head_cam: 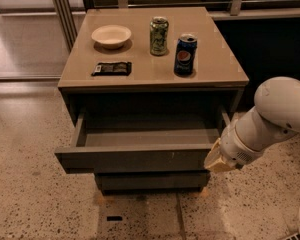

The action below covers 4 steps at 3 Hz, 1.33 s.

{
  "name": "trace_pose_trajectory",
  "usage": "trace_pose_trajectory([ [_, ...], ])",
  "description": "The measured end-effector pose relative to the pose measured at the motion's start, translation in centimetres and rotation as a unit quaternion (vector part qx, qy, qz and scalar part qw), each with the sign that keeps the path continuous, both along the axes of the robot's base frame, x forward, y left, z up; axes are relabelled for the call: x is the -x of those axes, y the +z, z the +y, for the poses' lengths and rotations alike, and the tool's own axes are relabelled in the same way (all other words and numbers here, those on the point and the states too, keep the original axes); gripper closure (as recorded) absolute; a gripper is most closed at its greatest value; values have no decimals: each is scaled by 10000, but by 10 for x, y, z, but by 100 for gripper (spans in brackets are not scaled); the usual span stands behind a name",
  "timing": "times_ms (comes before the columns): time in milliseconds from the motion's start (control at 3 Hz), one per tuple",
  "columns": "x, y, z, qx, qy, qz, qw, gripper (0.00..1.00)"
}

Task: Close top drawer

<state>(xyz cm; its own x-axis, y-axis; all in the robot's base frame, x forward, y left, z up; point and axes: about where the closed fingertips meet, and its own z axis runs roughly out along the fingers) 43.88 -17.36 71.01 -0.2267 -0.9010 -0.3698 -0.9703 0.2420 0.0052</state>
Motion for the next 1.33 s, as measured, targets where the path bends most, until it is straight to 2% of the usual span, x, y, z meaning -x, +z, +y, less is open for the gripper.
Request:
trace_pose_trajectory([
  [333, 1, -26, -10, 99, 86, -141, 9998, 100],
  [667, -12, -61, -16, -49, 25, -621, 9981, 100],
  [1000, -38, -82, -16, -471, -98, -1213, 9914, 100],
  [1333, -44, -97, -17, -639, 47, -1470, 9871, 100],
])
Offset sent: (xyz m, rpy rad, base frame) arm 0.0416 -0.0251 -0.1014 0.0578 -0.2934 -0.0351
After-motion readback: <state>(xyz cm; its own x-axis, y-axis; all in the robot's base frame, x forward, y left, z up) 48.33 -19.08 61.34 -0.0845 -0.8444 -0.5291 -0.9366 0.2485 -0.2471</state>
